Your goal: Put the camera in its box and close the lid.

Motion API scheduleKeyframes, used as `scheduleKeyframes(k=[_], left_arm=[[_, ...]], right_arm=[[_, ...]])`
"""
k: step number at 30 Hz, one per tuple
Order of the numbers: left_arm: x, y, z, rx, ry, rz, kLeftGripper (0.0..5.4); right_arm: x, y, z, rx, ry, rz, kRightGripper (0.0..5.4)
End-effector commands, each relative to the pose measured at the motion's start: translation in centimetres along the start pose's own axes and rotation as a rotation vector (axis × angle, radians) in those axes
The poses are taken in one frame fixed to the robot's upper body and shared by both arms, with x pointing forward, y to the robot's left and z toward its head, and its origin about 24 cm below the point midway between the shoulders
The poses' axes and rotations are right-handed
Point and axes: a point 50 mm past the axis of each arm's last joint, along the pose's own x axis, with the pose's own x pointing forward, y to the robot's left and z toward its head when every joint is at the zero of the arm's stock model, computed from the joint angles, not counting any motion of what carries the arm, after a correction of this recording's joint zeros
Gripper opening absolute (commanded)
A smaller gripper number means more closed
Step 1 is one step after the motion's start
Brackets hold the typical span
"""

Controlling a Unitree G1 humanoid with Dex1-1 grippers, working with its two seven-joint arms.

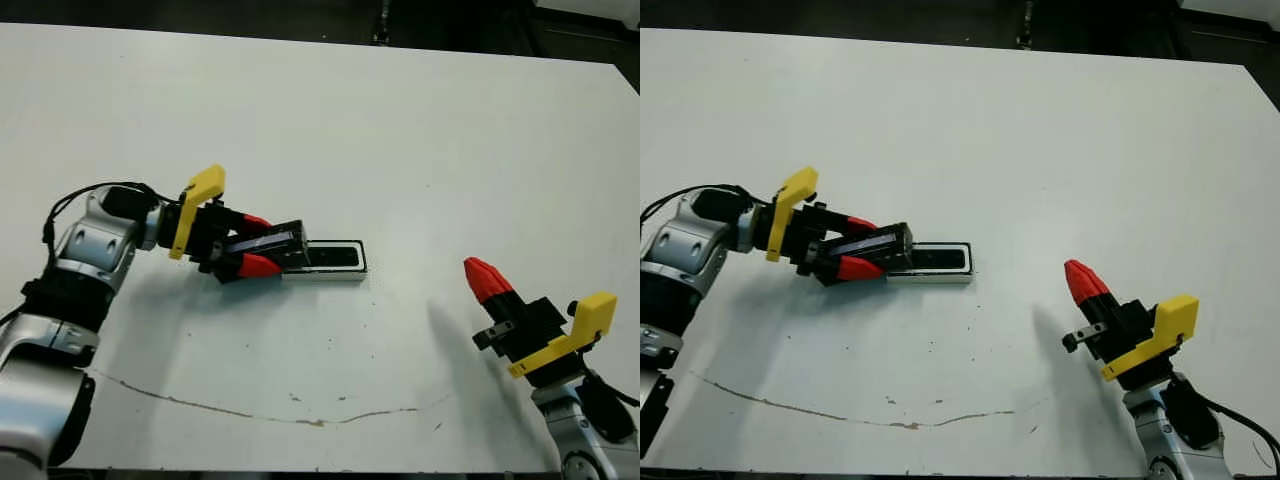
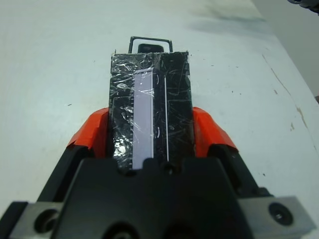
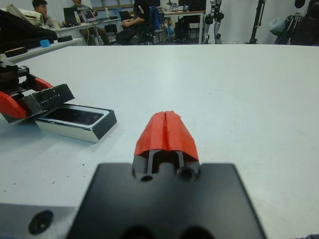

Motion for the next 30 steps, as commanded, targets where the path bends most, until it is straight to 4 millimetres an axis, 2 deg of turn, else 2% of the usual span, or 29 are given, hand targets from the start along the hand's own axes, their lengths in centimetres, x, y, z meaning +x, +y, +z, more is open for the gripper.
scheduleKeyframes(k=[1, 10, 16, 30], left_arm=[[1.0, -0.3, -1.1, -0.034, 0.026, -0.030, 3.16], [1.9, -0.7, -1.4, -0.028, 0.019, -0.033, 3.16], [3.2, -1.5, -1.4, -0.053, -0.006, 0.051, 3.16], [5.3, -2.6, -1.6, -0.035, 0.069, 0.078, 3.16]], right_arm=[[-0.3, -0.2, -0.1, -0.011, 0.025, -0.008, 0.00], [-0.3, -0.2, -0.1, -0.006, 0.023, -0.008, 0.00], [-0.3, -0.2, -0.2, -0.004, 0.020, -0.005, 0.00], [-0.2, -0.2, -0.1, -0.008, 0.021, -0.008, 0.00]])
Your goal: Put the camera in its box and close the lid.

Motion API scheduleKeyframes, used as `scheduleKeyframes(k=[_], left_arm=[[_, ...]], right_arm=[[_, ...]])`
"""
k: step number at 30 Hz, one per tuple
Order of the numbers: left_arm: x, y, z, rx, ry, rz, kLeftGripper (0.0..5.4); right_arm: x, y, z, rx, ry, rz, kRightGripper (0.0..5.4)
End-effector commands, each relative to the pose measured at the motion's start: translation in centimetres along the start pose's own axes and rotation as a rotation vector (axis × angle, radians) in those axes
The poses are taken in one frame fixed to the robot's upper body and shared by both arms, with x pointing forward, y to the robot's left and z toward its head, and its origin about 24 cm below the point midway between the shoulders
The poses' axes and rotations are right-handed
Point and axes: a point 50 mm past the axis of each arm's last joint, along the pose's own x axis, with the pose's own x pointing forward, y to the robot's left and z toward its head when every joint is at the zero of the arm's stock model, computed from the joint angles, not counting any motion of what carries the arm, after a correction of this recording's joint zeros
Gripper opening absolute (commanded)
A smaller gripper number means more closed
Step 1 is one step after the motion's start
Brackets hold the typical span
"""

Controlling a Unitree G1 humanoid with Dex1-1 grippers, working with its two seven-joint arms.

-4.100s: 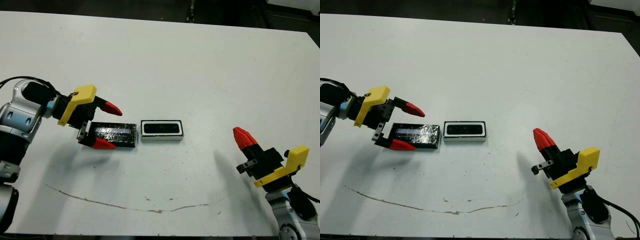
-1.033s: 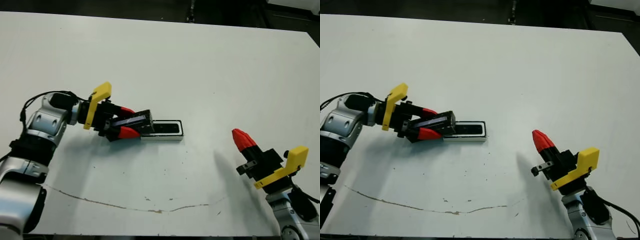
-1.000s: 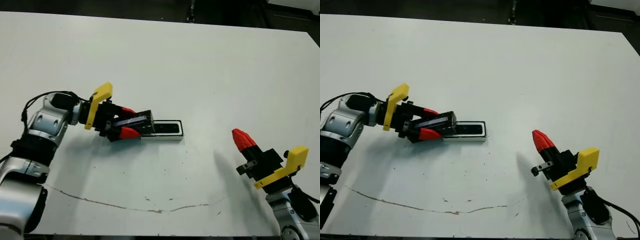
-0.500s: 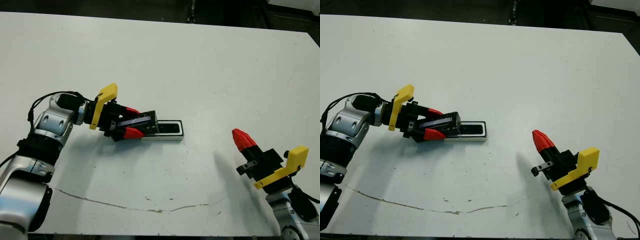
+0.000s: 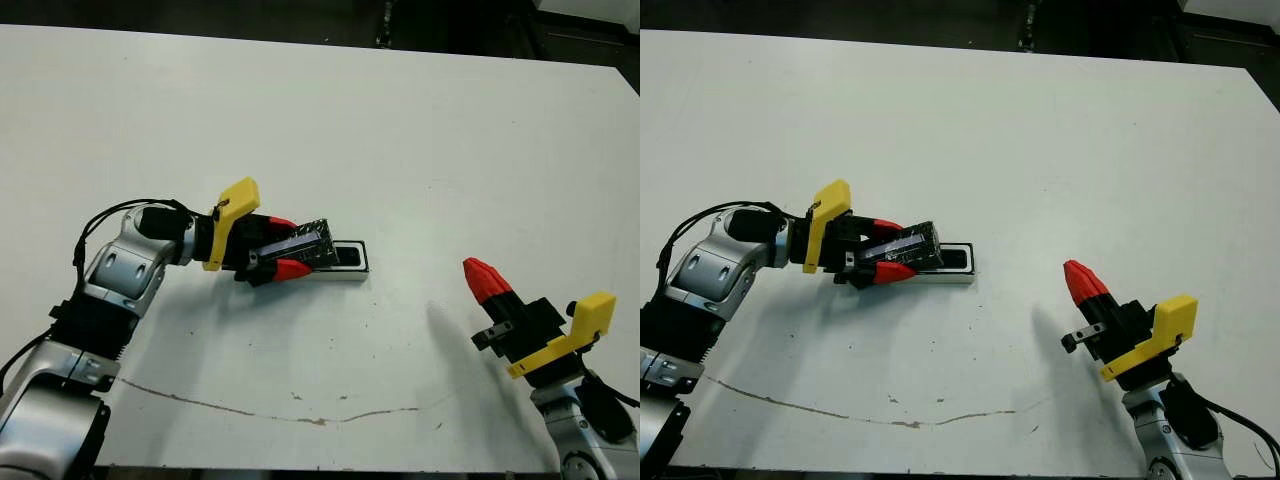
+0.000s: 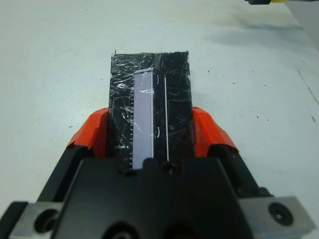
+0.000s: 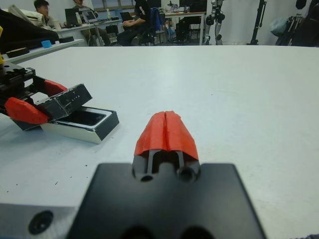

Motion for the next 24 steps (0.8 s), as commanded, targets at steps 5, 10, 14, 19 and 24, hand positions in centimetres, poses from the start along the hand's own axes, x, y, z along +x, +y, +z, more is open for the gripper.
scheduleKeyframes(k=[5, 10, 14, 19, 24], left_arm=[[1.9, -1.3, -2.6, -0.081, 0.093, -0.068, 3.16], [2.2, -1.2, -2.8, -0.040, 0.135, -0.076, 3.16], [2.7, -0.9, -3.0, -0.043, 0.158, -0.111, 3.16], [3.7, -0.7, -2.9, -0.033, 0.158, -0.141, 3.16], [4.8, -1.0, -3.0, -0.041, 0.117, -0.172, 3.16]], right_arm=[[-0.3, -0.3, 0.0, -0.022, 0.015, -0.011, 0.00], [-0.2, -0.3, 0.1, -0.014, 0.013, -0.010, 0.00], [-0.2, -0.3, 0.1, -0.011, 0.017, -0.010, 0.00], [-0.2, -0.3, 0.0, -0.012, 0.021, -0.010, 0.00], [-0.2, -0.3, 0.0, -0.014, 0.008, -0.006, 0.00]])
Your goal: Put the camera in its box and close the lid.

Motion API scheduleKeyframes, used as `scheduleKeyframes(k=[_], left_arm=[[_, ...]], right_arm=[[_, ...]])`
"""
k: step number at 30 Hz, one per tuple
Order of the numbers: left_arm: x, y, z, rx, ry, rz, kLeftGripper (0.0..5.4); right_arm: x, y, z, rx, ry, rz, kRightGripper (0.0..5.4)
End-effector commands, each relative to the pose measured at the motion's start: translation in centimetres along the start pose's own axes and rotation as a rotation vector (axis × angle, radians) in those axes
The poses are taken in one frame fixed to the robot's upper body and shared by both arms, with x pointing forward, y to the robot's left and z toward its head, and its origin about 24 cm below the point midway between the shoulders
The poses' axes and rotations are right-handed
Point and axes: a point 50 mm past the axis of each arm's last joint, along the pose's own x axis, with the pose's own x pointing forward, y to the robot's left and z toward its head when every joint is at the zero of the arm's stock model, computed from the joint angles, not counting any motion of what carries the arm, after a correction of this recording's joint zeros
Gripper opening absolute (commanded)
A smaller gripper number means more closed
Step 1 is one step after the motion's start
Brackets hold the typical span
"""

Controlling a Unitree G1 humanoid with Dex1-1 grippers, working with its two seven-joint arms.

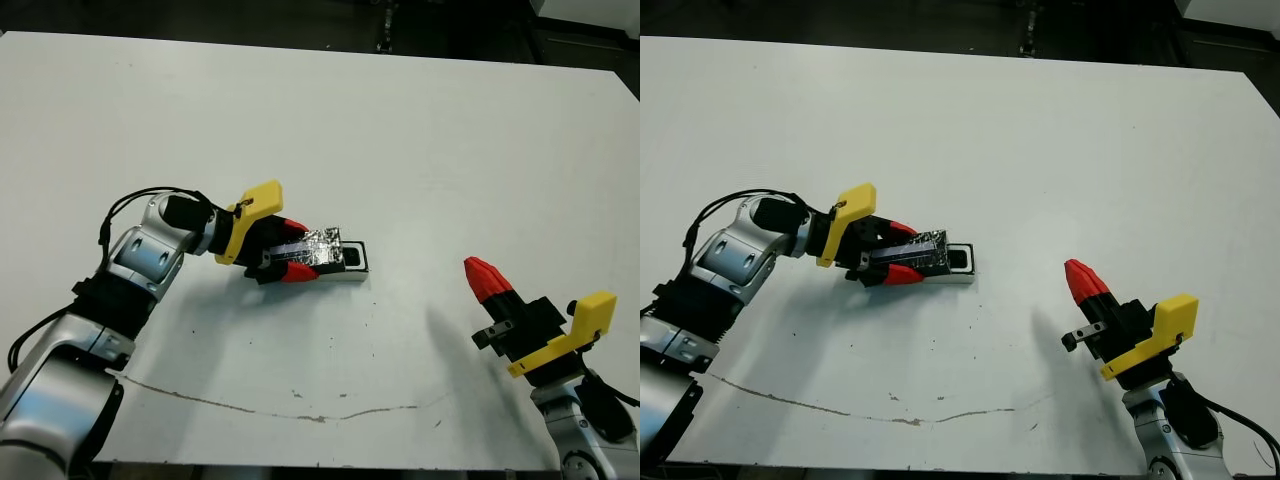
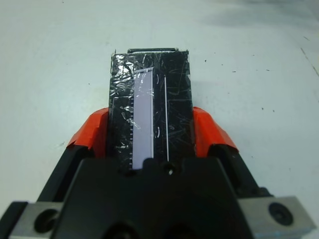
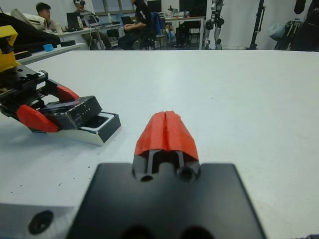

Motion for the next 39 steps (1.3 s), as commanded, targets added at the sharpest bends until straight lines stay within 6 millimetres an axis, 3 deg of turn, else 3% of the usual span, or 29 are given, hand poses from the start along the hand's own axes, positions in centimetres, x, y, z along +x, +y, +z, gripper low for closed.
scheduleKeyframes(k=[1, 20, 32, 39], left_arm=[[3.1, -2.0, -2.8, -0.107, 0.037, -0.087, 3.16], [5.4, -2.1, -2.2, -0.108, 0.012, -0.118, 3.16], [6.6, -2.1, -1.7, 0.003, 0.198, -0.103, 3.16], [6.6, -2.1, -1.2, 0.108, 0.230, -0.061, 4.04]], right_arm=[[-0.2, -0.3, -0.1, -0.010, 0.010, -0.005, 0.00], [-0.3, -0.3, -0.1, -0.001, 0.024, -0.004, 0.00], [-0.4, -0.2, -0.2, -0.010, 0.016, -0.003, 0.00], [-0.4, -0.2, -0.2, -0.004, 0.021, -0.006, 0.00]])
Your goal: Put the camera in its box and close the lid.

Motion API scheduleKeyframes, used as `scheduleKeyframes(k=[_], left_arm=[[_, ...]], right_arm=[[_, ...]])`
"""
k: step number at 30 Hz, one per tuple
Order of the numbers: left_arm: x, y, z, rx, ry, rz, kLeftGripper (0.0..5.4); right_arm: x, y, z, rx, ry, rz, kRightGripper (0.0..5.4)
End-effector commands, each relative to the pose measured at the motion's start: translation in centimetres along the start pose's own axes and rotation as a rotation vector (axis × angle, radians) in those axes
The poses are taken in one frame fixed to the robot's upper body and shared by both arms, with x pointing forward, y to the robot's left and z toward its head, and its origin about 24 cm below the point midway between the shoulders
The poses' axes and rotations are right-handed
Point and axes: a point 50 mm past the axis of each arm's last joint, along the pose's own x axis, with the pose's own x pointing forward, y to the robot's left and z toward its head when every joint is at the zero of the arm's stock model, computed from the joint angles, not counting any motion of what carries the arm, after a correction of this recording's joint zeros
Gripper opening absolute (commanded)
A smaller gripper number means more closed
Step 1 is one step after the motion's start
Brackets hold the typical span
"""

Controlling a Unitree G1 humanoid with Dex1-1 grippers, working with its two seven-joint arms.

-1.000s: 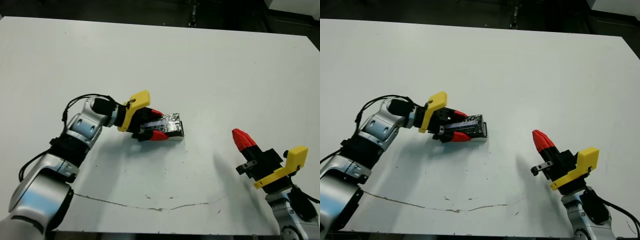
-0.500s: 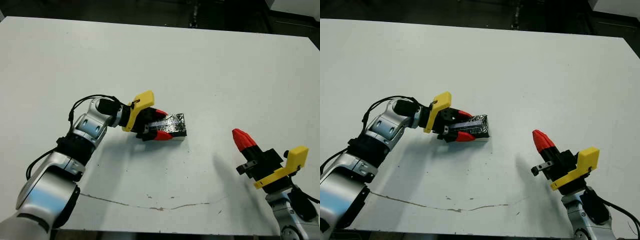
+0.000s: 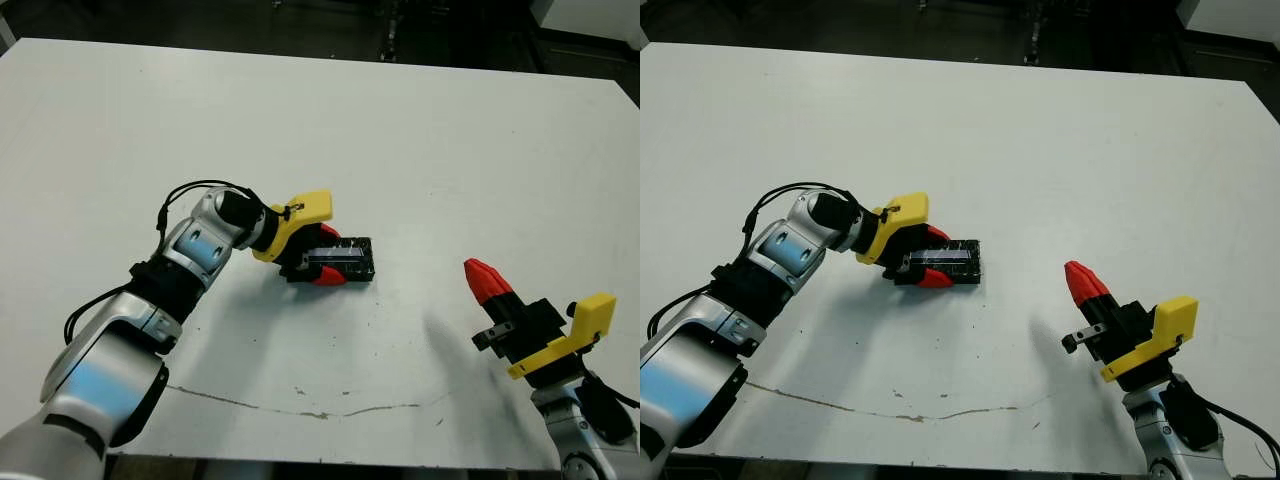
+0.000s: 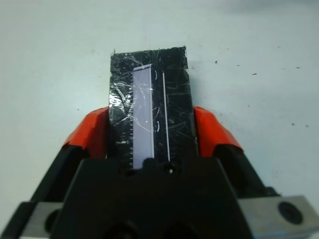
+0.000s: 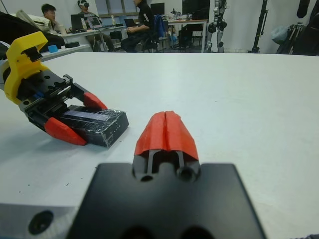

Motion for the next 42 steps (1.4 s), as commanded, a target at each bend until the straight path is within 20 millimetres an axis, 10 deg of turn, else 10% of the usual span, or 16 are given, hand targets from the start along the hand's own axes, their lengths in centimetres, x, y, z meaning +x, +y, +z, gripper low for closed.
scheduleKeyframes(k=[1, 10, 23, 42], left_arm=[[3.0, -2.5, -2.2, -0.010, 0.082, -0.061, 4.22], [2.7, -2.5, -2.7, -0.071, 0.040, -0.040, 5.36], [0.9, -2.1, -3.8, -0.146, -0.069, -0.026, 5.39], [-7.9, -2.0, -7.6, -0.295, -0.041, 0.091, 5.39]], right_arm=[[-0.3, -0.2, 0.0, -0.018, 0.018, -0.008, 0.00], [-0.3, -0.2, -0.1, -0.014, 0.018, -0.008, 0.00], [-0.3, -0.1, 0.0, -0.002, 0.021, -0.007, 0.00], [-0.1, -0.1, 0.1, -0.002, 0.019, -0.006, 0.00]])
